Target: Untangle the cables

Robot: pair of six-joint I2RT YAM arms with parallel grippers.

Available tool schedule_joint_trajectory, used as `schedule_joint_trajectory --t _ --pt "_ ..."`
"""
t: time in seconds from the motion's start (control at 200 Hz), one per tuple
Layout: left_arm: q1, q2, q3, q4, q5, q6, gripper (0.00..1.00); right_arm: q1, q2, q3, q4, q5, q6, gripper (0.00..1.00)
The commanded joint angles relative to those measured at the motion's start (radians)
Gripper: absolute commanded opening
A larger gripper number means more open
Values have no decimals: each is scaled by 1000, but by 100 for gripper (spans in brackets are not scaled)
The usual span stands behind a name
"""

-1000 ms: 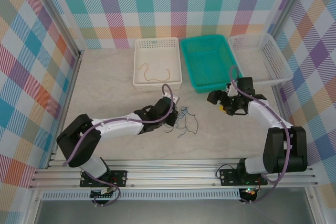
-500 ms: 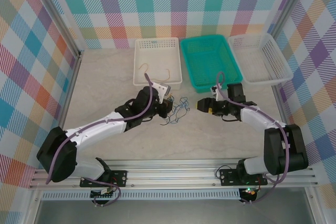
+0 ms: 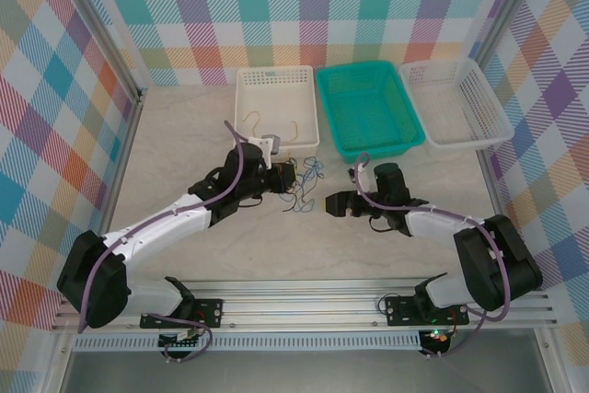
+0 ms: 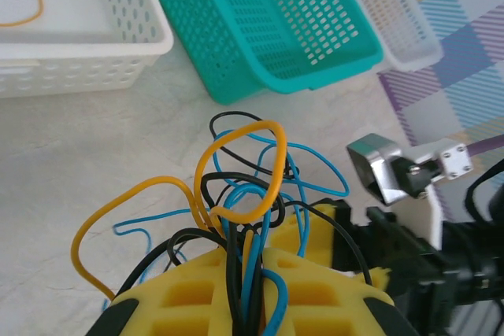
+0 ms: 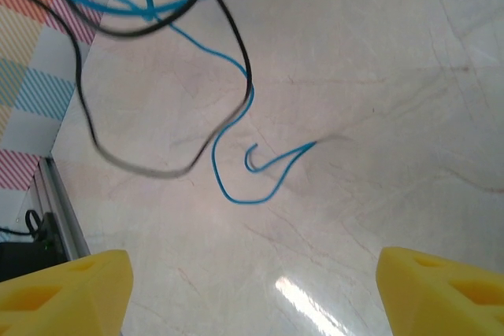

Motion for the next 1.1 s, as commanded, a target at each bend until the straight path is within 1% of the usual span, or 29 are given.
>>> schedule_joint_trajectory --t 0.0,0.09,0.195,0.315,0.46,0.56,0.705,0.88,0.985,1.095 --pt "8 -27 38 59 54 -95 0 19 -4 -15 160 73 50 81" --pt "8 -26 32 93 73 -137 0 31 13 -27 261 119 113 79" --pt "8 -20 25 147 99 -189 0 60 41 -20 343 186 156 73" --pt "9 -9 13 214 134 -247 0 110 82 4 367 293 165 67" --pt "8 4 5 261 149 -283 0 159 157 9 458 409 216 60" --pt "8 8 -2 274 149 -295 0 176 176 0 520 492 255 57" --pt "8 14 -12 278 136 -305 0 177 139 -3 547 494 250 56" --pt "10 15 -2 262 120 -299 0 174 23 -54 448 492 229 59" --pt "10 27 8 245 112 -299 0 174 -57 -86 389 462 228 60" --pt "10 48 18 268 142 -317 0 174 -94 -83 358 442 258 60"
